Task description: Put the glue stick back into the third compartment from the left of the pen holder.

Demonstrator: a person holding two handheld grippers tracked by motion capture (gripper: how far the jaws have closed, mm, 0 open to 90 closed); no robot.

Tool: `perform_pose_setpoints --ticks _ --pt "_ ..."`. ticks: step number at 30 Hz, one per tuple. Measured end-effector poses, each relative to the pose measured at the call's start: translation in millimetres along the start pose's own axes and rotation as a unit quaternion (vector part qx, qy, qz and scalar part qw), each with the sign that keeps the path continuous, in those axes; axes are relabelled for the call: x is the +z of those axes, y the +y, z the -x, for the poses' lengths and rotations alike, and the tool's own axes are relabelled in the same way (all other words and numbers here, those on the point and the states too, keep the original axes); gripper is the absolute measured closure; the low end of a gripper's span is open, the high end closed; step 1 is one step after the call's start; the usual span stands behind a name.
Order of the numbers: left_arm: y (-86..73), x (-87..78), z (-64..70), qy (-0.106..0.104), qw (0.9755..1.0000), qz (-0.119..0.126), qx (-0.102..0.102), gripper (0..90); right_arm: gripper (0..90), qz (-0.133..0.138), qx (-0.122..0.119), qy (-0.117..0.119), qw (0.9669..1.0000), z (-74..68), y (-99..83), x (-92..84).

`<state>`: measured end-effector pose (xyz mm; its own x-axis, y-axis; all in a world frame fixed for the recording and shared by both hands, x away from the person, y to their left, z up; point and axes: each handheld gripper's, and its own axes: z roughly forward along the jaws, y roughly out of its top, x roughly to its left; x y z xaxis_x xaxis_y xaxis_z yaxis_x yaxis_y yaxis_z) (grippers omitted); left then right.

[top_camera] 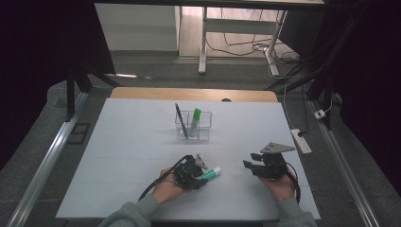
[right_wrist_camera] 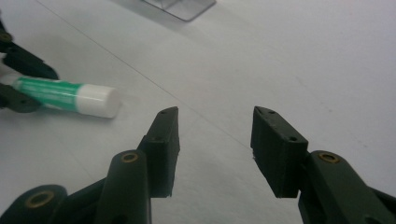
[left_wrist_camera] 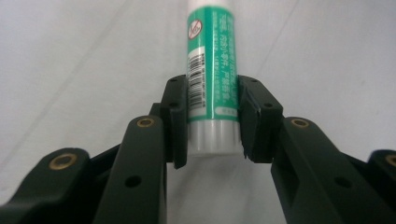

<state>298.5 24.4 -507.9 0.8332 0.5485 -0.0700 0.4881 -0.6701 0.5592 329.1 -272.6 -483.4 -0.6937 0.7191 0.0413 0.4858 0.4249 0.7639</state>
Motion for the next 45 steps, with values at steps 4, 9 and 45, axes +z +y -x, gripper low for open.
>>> perform_pose_setpoints --ticks 4,9,45 --pt "-5.5 -13.9 -8.9 0.005 0.9987 0.05 -0.014 65.5 46.0 0.022 0.019 0.033 0.999 -6.0 3.7 0.2" --pt "-13.2 -27.8 -15.5 0.011 0.9947 0.099 -0.027 65.6 43.0 0.039 0.045 0.082 0.9948 -18.0 8.6 4.8" --pt "-9.4 -23.3 9.9 0.023 0.9801 0.195 0.031 65.5 53.9 0.108 0.211 0.215 0.9476 -34.9 19.7 33.9"
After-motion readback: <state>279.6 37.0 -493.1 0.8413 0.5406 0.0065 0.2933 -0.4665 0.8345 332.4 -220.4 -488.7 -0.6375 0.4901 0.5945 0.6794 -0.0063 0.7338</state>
